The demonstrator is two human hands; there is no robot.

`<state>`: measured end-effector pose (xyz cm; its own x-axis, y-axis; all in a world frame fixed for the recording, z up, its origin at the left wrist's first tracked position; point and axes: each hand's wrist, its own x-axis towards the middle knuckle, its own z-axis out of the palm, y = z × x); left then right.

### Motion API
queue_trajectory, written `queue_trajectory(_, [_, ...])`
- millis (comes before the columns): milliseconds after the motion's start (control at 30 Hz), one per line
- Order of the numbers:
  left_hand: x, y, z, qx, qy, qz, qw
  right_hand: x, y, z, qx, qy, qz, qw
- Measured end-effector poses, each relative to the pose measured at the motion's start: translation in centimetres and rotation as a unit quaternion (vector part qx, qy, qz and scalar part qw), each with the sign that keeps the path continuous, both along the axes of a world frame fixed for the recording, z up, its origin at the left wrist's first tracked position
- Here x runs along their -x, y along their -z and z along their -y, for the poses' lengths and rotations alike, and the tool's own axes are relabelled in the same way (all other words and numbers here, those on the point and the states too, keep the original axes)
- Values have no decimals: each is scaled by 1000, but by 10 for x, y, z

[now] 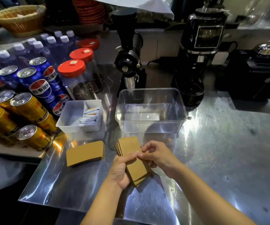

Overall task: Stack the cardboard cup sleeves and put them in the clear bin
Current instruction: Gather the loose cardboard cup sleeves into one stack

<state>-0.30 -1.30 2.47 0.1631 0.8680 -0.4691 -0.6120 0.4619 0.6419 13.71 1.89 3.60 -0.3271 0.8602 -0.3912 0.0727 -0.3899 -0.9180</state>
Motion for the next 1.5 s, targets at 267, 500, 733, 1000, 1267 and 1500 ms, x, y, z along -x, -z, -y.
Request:
queue_trajectory(267, [7,-10,2,-29,164,-194,967,-16,-9,-17,-214,-144,118,959])
queue_trajectory(500, [1,-15,-7,-138,242,-419,864,-28,-14,-24,-204,-183,91,958])
queue_trajectory(733, [4,7,-5,-158,19,-398,903,-48,17,-7,-188,44,-15,981])
queue_trajectory(1000, [-30,34,11,-104,-95,-197,970,-21,45,20,-123,235,-54,963])
queue_trajectory(1267, [-43,32,6,-106,-171,-314,928,-12,48,24,-163,304,-3,939])
queue_trajectory(1500, [-40,28,1,-102,-235,-310,916,-8,45,26,-192,299,-14,935])
